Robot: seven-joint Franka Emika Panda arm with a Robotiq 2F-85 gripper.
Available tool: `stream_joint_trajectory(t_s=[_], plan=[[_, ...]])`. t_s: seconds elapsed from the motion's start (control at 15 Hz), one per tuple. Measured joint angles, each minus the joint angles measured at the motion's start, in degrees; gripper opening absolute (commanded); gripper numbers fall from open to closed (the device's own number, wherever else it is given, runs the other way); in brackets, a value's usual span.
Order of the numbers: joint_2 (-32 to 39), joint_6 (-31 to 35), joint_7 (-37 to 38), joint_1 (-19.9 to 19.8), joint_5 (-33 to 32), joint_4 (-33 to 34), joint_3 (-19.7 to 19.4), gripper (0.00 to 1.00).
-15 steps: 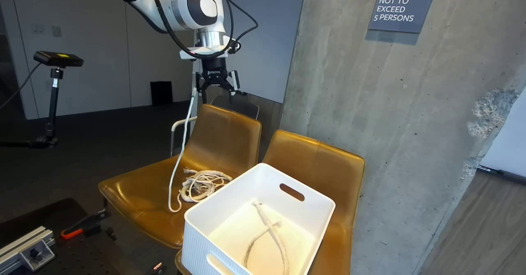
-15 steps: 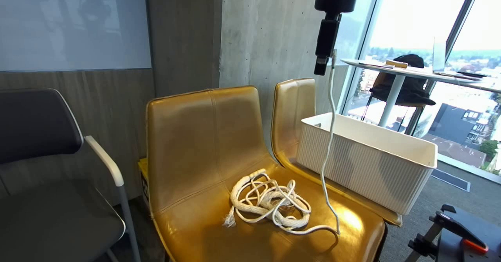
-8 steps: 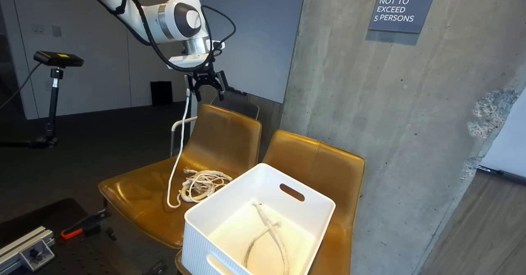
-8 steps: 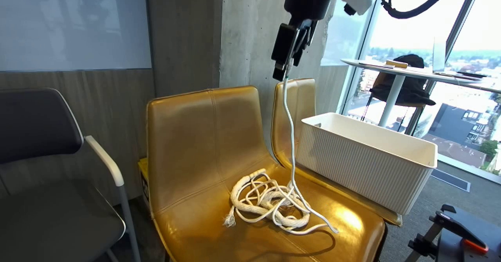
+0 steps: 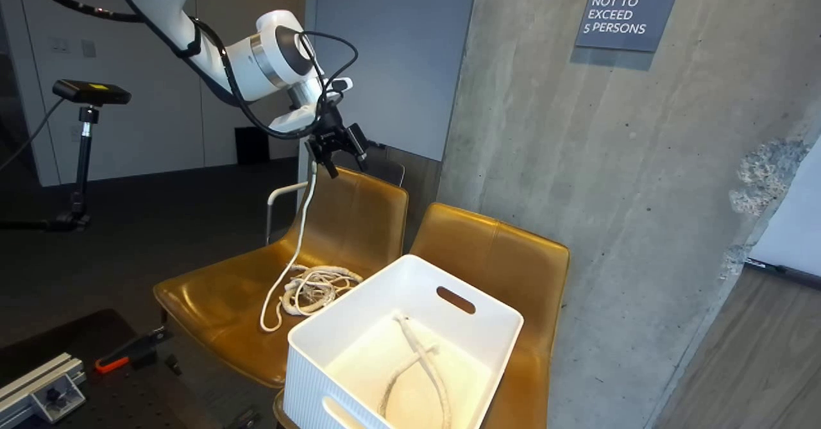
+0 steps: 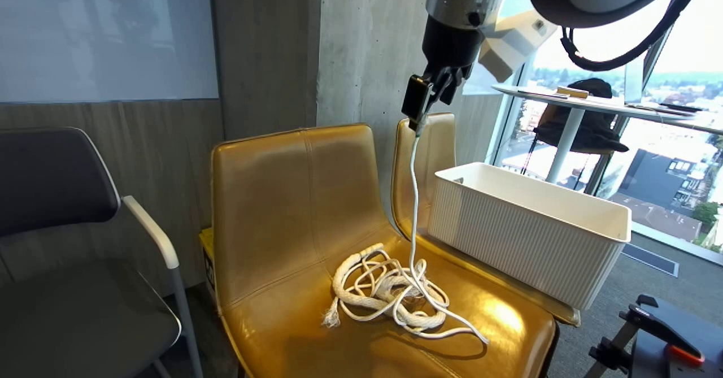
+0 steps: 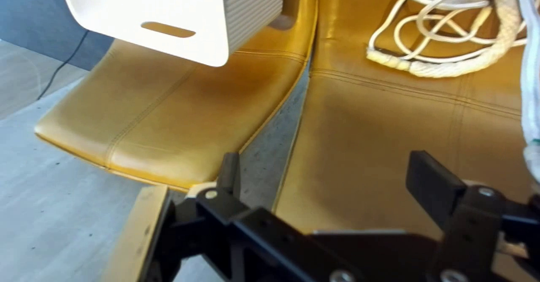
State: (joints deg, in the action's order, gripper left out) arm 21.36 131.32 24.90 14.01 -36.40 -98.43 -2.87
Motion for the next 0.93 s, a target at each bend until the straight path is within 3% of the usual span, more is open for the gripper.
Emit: stream_joint_trajectory(t_s=[0.4,0.93], plan=[[0.1,-4.2,13.0,2.6,-11.4,-0.4,-0.4,1.00],[1.6,-9.4,19.1,4.6,-13.7,-1.7,3.3,1.00]])
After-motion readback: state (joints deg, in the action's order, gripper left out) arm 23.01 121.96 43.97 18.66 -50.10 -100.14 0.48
